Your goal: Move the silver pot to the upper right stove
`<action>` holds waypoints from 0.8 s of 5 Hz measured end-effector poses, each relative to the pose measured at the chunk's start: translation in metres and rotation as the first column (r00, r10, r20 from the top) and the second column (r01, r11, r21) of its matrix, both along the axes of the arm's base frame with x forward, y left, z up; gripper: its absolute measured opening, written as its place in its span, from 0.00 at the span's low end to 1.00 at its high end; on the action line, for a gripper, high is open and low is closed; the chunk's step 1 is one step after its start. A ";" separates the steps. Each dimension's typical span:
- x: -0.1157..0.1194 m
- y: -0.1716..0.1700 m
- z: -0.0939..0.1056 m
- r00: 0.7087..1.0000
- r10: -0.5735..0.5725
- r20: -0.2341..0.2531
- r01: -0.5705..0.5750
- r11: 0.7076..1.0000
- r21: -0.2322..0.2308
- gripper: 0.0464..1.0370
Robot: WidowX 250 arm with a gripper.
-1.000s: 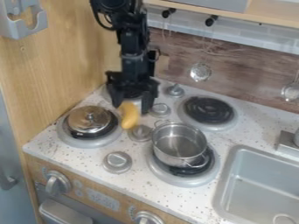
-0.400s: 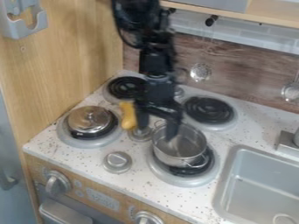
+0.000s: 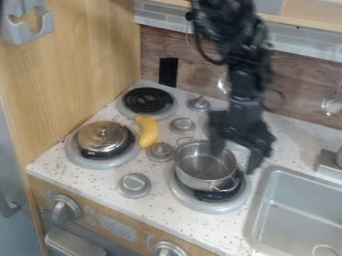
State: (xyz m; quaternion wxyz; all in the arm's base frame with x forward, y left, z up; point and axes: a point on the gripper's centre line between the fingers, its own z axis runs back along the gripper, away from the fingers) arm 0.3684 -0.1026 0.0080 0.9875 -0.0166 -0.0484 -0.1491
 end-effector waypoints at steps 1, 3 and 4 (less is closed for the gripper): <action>0.000 -0.013 -0.026 0.999 0.009 -0.035 -0.008 0.999 0.040 0.96; 0.019 -0.017 -0.045 0.994 0.097 -0.043 -0.093 0.993 0.071 0.90; 0.022 -0.014 -0.046 0.994 0.101 -0.034 -0.097 0.991 0.090 0.60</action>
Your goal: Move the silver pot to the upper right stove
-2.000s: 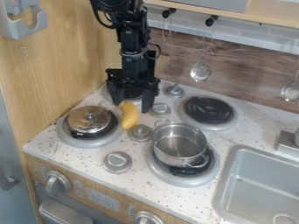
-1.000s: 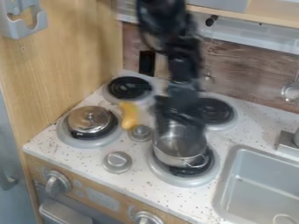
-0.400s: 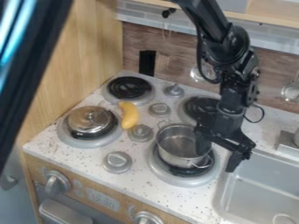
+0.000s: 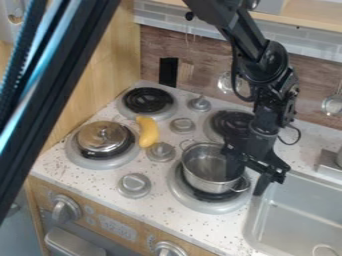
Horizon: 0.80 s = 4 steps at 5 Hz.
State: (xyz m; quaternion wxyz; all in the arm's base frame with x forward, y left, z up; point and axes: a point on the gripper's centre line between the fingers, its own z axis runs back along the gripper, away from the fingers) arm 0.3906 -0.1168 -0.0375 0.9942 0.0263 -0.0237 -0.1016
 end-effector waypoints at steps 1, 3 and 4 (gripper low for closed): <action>0.000 0.003 0.000 1.000 -0.006 0.001 0.006 1.000 0.013 0.31; -0.003 0.019 0.028 0.994 -0.092 0.063 0.090 0.995 0.037 0.02; 0.005 0.026 0.058 0.973 -0.190 0.130 0.191 0.982 0.003 0.02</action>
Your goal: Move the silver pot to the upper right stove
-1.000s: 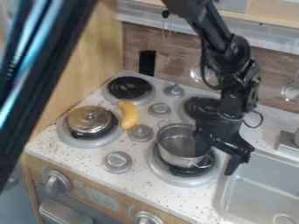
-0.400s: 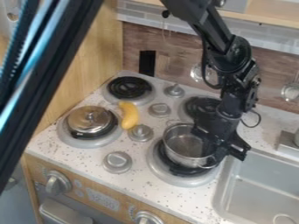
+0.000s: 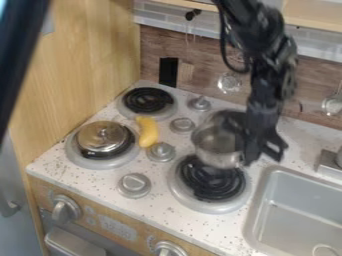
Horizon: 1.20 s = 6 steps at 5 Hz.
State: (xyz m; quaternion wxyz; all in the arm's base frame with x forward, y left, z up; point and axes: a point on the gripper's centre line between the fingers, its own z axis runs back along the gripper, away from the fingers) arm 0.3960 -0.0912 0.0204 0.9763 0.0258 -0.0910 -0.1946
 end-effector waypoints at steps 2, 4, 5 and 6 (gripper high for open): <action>0.063 0.014 0.002 0.982 -0.167 0.087 0.162 0.985 0.064 0.01; 0.112 0.012 -0.041 0.980 -0.141 0.138 0.128 0.986 0.104 0.01; 0.125 0.012 -0.046 0.982 -0.125 0.141 0.108 0.987 0.123 0.01; 0.131 0.011 -0.048 0.981 -0.128 0.144 0.111 0.987 0.119 0.04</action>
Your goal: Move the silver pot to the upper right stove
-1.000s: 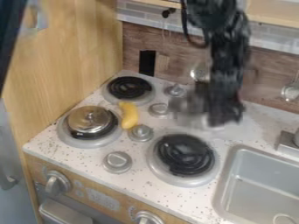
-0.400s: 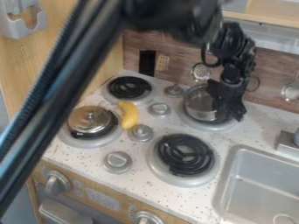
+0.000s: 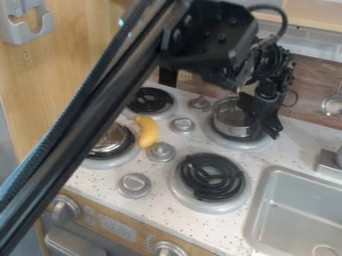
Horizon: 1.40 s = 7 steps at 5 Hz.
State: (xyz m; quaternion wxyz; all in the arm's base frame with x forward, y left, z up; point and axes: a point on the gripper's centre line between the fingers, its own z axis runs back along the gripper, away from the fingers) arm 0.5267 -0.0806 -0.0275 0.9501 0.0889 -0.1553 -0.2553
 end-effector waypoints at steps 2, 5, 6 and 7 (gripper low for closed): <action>-0.018 -0.006 -0.002 0.999 0.038 0.019 -0.036 0.995 -0.090 0.48; -0.088 0.036 0.062 0.977 0.167 0.136 -0.124 0.952 -0.279 0.97; -0.110 0.050 0.068 0.974 0.219 0.064 -0.202 0.958 -0.205 0.96; -0.131 0.061 0.062 0.963 0.260 -0.078 -0.269 0.952 -0.146 0.96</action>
